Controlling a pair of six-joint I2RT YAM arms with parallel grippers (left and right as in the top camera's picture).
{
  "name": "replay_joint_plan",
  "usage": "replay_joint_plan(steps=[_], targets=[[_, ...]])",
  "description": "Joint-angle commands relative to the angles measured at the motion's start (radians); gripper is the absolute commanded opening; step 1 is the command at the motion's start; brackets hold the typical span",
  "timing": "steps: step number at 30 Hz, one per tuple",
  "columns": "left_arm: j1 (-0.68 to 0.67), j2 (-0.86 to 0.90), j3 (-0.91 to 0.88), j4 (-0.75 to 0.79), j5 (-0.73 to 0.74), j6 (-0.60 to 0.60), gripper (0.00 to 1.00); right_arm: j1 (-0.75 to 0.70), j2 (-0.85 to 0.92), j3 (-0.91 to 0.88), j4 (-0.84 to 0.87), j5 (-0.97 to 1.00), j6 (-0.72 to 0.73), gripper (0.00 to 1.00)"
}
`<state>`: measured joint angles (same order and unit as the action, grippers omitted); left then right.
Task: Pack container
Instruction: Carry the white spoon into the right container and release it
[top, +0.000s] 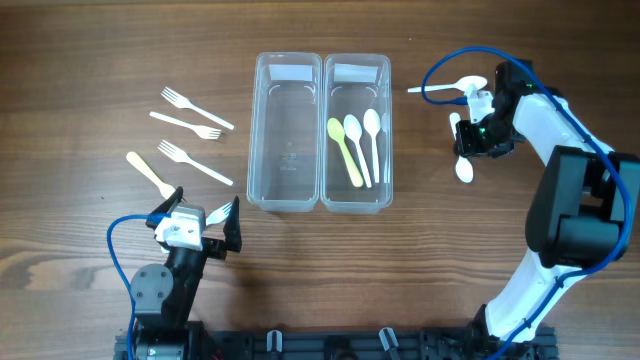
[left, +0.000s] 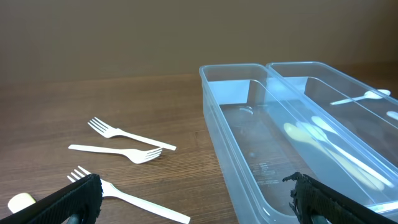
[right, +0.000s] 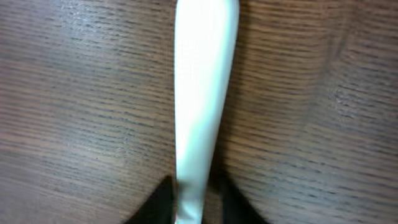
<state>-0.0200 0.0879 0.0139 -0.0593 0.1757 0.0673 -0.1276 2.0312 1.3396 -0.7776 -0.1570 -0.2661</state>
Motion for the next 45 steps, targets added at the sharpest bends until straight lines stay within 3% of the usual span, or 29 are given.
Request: replay_joint_plan(steps=[1, 5, 8, 13, 18, 25, 32, 33, 34, 35, 37, 42, 45], targets=[[-0.005, -0.003, -0.008, 0.001, -0.002, 0.015, 1.0, 0.007, 0.043, -0.006, -0.013, -0.016, -0.021, 0.13], [-0.005, -0.003, -0.008, 0.0, -0.002, 0.015, 1.0, 0.007, 0.043, -0.003, -0.028, -0.017, -0.008, 0.04], [-0.005, -0.003, -0.008, 0.0, -0.002, 0.015, 1.0, 0.007, 0.01, 0.06, -0.047, -0.024, 0.063, 0.04], [-0.005, -0.003, -0.008, 0.0, -0.002, 0.015, 1.0, 0.032, -0.102, 0.249, -0.114, -0.091, 0.063, 0.04], [-0.005, -0.003, -0.008, 0.0, -0.002, 0.015, 1.0, 0.196, -0.163, 0.285, -0.06, -0.25, 0.095, 0.04], [-0.005, -0.003, -0.008, 0.001, -0.002, 0.015, 1.0, 0.463, -0.162, 0.285, -0.015, -0.208, 0.11, 0.04], [-0.005, -0.003, -0.008, 0.0, -0.002, 0.015, 1.0, 0.478, -0.162, 0.285, -0.011, -0.203, 0.112, 0.05], [-0.005, -0.003, -0.008, 0.0, -0.002, 0.015, 1.0, 0.478, -0.162, 0.284, -0.007, -0.203, 0.112, 0.09], [-0.005, -0.003, -0.008, 0.0, -0.002, 0.015, 1.0, 0.478, -0.162, 0.284, -0.003, -0.203, 0.112, 0.28], [-0.005, -0.003, -0.008, 0.001, -0.002, 0.015, 1.0, 0.478, -0.162, 0.285, 0.001, -0.203, 0.113, 0.53], [-0.005, -0.003, -0.008, 0.0, -0.002, 0.015, 1.0, 0.477, -0.162, 0.285, 0.01, -0.203, 0.156, 0.64], [-0.005, -0.003, -0.008, 0.0, -0.002, 0.015, 1.0, 0.477, -0.162, 0.285, 0.167, -0.194, 0.224, 0.64], [-0.005, -0.003, -0.008, 0.0, -0.002, 0.015, 1.0, 0.458, -0.162, 0.285, 0.364, -0.102, 0.417, 0.62]])
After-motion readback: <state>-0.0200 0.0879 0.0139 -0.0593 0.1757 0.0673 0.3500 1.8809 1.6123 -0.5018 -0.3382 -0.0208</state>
